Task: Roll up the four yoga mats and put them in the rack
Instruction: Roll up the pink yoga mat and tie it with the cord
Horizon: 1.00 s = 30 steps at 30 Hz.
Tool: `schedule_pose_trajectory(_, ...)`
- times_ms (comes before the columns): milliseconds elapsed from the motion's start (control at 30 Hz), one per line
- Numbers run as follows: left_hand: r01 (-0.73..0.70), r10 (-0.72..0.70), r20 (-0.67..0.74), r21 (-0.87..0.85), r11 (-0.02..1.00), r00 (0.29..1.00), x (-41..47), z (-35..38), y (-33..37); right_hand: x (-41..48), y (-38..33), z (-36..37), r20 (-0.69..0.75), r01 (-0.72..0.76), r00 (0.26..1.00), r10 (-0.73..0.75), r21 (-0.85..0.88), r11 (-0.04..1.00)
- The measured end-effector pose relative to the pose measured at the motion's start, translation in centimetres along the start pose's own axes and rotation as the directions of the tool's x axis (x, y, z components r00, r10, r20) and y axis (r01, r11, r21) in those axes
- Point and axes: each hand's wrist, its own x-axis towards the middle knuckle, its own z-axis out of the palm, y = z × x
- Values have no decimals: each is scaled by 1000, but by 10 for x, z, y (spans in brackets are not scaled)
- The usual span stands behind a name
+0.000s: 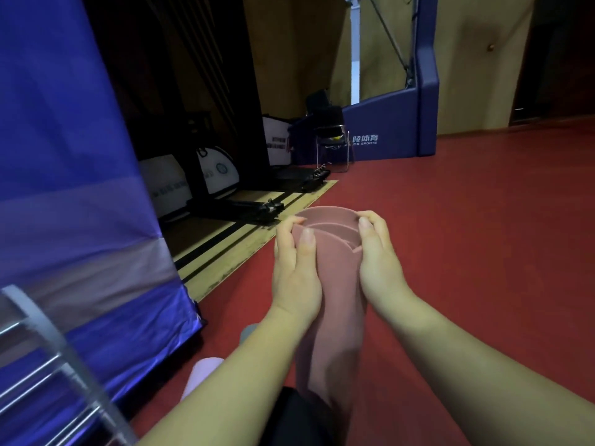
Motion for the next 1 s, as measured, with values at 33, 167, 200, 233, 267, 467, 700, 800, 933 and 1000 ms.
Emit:
schedule_pose_trajectory(33, 4, -4, 15, -15, 1000, 1000, 2, -3, 2, 0, 0, -2, 12, -4, 1000, 4, -13, 1000)
schedule_pose_trajectory(167, 114, -116, 98, 23, 993, 988, 32, -16, 17, 3, 3, -6, 68, 10, 998, -8, -27, 1000)
schedule_pose_trajectory(200, 126, -128, 114, 32, 992, 985, 37, -16, 17, 2, 3, -5, 90, 26, 996, -24, -22, 999)
schedule_pose_trajectory(233, 121, -126, 121, 47, 992, 985, 39, -15, 16, 0, 3, -3, 109, 34, 993, -33, -10, 999)
schedule_pose_trajectory(267, 105, -113, 122, 64, 992, 986, 38, -14, 15, -1, 4, -2, 120, 32, 992, -33, 7, 999)
schedule_pose_trajectory(467, 35, -35, 12, -28, 999, 999, 20, -5, -2, 1, 16, 3, 115, 45, 992, -54, 82, 996)
schedule_pose_trajectory(700, 53, -55, -72, -34, 998, 996, 0, -8, -36, -2, 48, 10, 172, 19, 985, -34, 87, 996)
schedule_pose_trajectory(800, 88, -93, -78, -66, 994, 993, -16, -9, -57, -7, 70, 12, 206, -18, 979, -1, 89, 996)
schedule_pose_trajectory(933, 115, -120, -41, -94, 989, 992, -22, -9, -68, -8, 82, 10, 217, -22, 976, -8, 136, 991)
schedule_pose_trajectory(1000, 136, -138, -12, -96, 986, 990, -20, -9, -71, -6, 86, 9, 232, -15, 973, -19, 141, 990)
